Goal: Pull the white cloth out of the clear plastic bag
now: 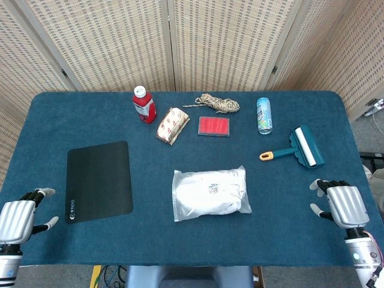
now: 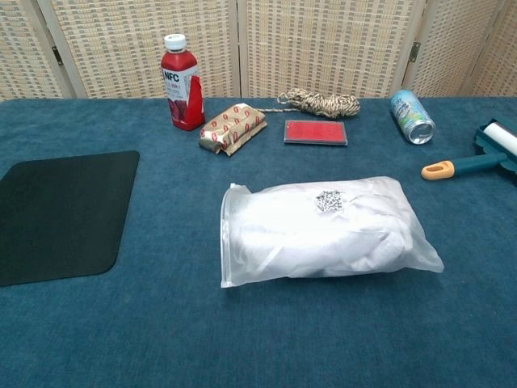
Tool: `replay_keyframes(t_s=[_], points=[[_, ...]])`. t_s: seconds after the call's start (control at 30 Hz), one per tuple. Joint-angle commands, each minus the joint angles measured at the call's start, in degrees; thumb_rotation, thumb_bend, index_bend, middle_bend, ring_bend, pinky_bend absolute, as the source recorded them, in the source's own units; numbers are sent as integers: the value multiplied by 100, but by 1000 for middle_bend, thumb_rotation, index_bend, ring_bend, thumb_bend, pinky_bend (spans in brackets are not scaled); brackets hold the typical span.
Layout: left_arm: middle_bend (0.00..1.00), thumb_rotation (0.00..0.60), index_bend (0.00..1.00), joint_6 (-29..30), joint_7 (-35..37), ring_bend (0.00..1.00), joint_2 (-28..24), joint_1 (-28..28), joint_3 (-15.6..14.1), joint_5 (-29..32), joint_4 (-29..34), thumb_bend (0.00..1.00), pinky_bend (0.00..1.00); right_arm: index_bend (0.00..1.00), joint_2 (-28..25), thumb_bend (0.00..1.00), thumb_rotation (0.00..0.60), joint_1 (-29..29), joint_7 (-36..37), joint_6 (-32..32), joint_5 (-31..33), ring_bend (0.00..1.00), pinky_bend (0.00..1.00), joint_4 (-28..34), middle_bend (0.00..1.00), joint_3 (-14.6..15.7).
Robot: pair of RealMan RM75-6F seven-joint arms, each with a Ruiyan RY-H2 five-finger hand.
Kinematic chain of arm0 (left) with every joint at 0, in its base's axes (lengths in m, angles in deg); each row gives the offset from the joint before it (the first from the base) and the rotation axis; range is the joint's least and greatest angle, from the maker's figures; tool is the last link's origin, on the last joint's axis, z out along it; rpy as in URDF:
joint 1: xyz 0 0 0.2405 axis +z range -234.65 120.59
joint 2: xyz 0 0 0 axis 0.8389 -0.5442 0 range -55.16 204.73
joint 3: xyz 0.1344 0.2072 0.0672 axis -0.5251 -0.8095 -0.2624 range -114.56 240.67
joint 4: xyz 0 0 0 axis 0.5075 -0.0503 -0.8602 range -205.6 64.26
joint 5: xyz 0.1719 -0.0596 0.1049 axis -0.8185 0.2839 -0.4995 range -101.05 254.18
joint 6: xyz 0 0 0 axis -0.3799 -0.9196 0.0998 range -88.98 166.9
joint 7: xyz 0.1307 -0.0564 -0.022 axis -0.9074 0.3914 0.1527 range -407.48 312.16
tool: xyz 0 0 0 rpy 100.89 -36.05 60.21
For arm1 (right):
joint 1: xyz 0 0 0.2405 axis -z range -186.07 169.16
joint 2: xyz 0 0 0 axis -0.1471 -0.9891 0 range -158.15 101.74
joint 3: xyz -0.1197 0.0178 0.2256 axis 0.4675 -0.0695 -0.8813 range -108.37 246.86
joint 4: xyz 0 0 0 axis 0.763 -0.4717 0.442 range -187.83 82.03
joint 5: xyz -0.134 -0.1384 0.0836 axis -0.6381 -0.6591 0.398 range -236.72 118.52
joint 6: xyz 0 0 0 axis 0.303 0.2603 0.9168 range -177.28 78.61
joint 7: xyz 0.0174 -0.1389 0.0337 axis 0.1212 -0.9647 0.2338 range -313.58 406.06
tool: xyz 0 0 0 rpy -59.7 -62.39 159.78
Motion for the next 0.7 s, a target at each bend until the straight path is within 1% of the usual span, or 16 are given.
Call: replay_keyframes(t_s=[0.03,0.1,0.17,0.23,0.27,0.3,0.33,0.37,0.4,0.47,0.57,0.7], points=[[397,600,341,3,21,439,-26,28,-19,17,63,4,685,456,-2,159,600,-21,25,-38,-43,513,495,22,559,-24],[397,600,341,-1,-21,439,-19,36,-54,-25,70,3,685,456,2,148,600,-33,70,-68,-98,512,495,18,558,-26],[397,600,341,-11,-52,440,-8,37,-66,-27,73,3,685,456,11,104,600,-43,111,-79,-126,509,495,18,541,-27],[397,600,341,-30,-62,440,15,34,-70,-10,62,4,684,436,21,42,600,-53,148,-77,-142,472,495,26,487,-28],[397,600,341,-41,-58,440,32,36,-77,-3,56,4,684,393,30,12,600,-70,203,-61,-168,422,487,44,433,-23],[397,600,341,-50,-61,440,50,38,-91,-8,50,4,685,326,29,0,600,-99,280,-9,-197,355,461,87,371,-7],[397,600,341,-57,-85,440,61,37,-108,-33,35,3,685,276,14,0,600,-178,354,150,-271,310,436,198,331,45],[397,600,341,-56,-100,440,73,41,-123,-54,20,3,685,195,-35,0,600,-276,350,330,-309,240,382,325,265,74],[397,600,341,-54,-99,440,78,42,-125,-61,10,3,685,139,-56,0,600,-335,304,431,-320,192,345,397,218,84],[397,600,341,-55,-93,440,97,43,-129,-69,-13,4,684,64,-41,0,600,-452,153,615,-317,128,297,527,153,92],[402,600,342,-80,-60,440,147,41,-148,-82,-64,4,685,4,108,0,600,-671,-156,955,-236,56,238,690,85,83],[411,600,342,-150,-49,440,184,18,-168,-83,-154,4,685,0,427,0,600,-1030,-683,1485,56,7,200,774,41,20]])
